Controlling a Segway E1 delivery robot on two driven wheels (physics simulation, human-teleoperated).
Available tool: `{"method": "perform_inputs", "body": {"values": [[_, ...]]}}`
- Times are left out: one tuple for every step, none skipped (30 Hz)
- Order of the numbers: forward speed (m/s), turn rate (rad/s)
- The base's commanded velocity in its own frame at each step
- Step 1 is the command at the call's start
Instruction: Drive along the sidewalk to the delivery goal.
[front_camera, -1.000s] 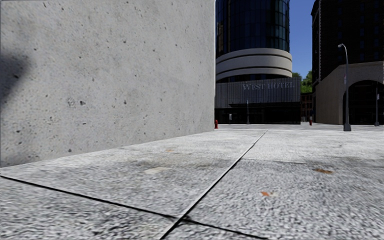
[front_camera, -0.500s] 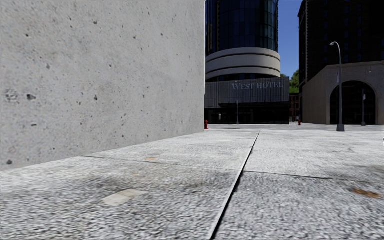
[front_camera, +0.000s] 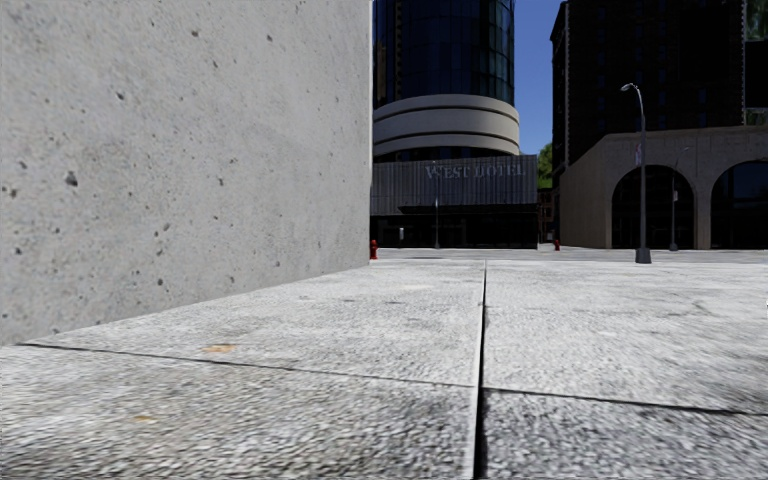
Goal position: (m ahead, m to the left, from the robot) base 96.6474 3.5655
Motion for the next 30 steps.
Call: {"method": "perform_inputs", "body": {"values": [[2.00, -0.36], [2.00, -0.36], [2.00, -0.36], [2.00, -0.36], [2.00, -0.37], [2.00, -0.37], [2.00, -0.37], [2.00, -0.37], [2.00, -0.37], [2.00, -0.37], [2.00, -0.37], [2.00, -0.37], [2.00, -0.38], [2.00, -0.38], [2.00, -0.38], [2.00, -0.38], [2.00, -0.38], [2.00, -0.38], [2.00, -0.38], [2.00, -0.38], [2.00, -0.38], [2.00, -0.38], [2.00, -0.38], [2.00, -0.28], [2.00, 0.00], [2.00, 0.00], [2.00, 0.00], [2.00, 0.00], [2.00, 0.00], [2.00, 0.00]]}}
